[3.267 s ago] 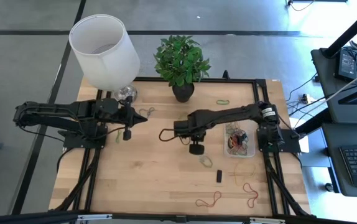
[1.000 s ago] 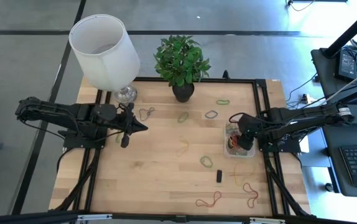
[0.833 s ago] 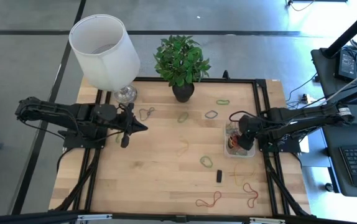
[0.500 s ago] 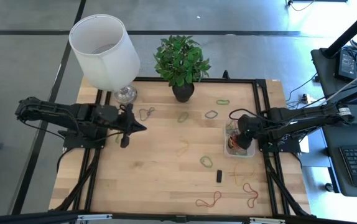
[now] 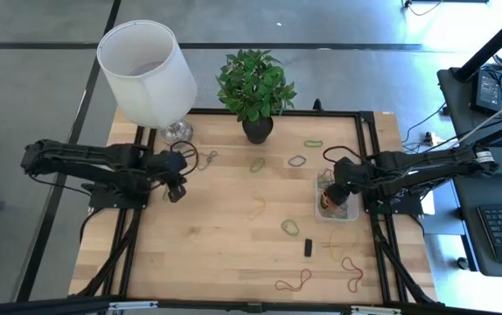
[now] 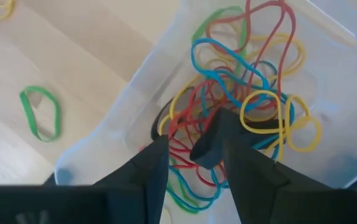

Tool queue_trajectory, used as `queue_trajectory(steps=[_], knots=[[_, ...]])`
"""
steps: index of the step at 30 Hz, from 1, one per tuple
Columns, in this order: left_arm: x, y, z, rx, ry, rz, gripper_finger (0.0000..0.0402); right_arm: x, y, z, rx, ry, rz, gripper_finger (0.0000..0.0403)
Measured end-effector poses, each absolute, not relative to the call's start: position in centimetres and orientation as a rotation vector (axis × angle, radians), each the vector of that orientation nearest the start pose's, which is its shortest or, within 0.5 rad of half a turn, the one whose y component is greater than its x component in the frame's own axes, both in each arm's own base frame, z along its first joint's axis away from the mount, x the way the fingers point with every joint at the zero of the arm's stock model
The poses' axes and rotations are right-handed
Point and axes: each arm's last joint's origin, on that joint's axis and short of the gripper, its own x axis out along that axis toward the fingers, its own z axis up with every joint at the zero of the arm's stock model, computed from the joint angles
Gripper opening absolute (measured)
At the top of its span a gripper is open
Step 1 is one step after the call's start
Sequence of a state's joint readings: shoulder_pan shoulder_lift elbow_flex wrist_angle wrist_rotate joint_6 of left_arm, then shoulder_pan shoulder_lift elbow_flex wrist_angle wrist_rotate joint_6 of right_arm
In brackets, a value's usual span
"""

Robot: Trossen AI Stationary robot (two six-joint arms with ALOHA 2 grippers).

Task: Pick and place rubber bands into bin
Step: Put the green rubber band into the transparent bin

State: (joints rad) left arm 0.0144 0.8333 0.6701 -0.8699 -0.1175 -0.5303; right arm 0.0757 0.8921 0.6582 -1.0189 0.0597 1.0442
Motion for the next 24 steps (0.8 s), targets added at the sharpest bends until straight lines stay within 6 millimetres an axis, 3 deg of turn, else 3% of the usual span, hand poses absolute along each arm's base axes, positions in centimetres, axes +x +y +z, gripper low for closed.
queue_trajectory(steps=[9, 14, 24], knots=[[14.9, 1.7, 20.3, -0.498, 1.352, 0.498, 0.0107, 14.0, 0.8, 22.0, 0.851, 1.055, -0.680, 0.0152], [15.1, 2.4, 18.7, -0.576, 1.528, 0.650, 0.0144, 14.1, 0.7, 22.0, 0.861, 1.039, -0.692, 0.0152], [16.5, 3.1, 15.9, -0.583, 1.716, 0.718, 0.0152, 14.1, 0.7, 22.0, 0.861, 1.039, -0.693, 0.0152]])
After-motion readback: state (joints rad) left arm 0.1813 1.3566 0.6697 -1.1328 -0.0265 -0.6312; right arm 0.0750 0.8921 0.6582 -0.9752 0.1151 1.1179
